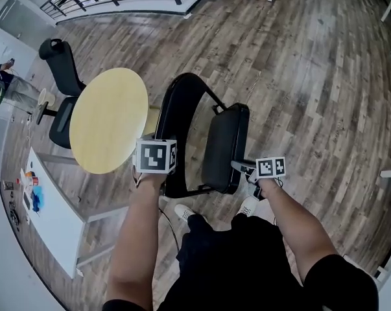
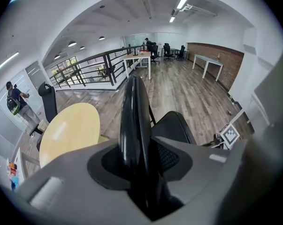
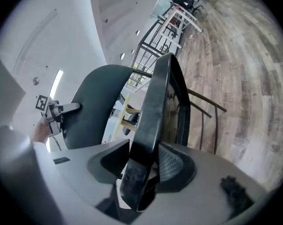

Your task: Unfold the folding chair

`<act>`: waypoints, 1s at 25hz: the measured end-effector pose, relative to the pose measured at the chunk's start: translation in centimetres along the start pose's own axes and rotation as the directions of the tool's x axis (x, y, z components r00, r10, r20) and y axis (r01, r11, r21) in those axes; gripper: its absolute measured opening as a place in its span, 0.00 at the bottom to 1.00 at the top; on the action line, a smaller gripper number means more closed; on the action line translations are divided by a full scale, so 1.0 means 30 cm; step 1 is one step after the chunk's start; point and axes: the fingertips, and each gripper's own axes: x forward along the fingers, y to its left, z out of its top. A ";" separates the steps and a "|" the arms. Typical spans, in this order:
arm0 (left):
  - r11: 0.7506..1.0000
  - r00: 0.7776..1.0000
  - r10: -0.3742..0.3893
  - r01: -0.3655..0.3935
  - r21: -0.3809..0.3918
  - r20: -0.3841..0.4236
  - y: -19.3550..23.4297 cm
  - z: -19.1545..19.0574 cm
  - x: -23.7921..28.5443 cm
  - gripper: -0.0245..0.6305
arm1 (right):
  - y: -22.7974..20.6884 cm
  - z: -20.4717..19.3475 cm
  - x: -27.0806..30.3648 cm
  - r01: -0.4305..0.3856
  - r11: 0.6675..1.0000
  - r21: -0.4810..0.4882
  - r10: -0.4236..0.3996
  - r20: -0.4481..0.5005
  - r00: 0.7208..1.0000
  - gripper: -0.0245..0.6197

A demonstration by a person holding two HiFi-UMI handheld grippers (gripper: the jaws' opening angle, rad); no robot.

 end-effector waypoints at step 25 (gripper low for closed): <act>0.996 0.997 -0.076 0.076 -0.049 0.004 -0.029 -0.077 0.135 0.27 | -0.420 -0.075 -0.272 0.098 0.991 0.090 -0.096 -0.023 0.995 0.37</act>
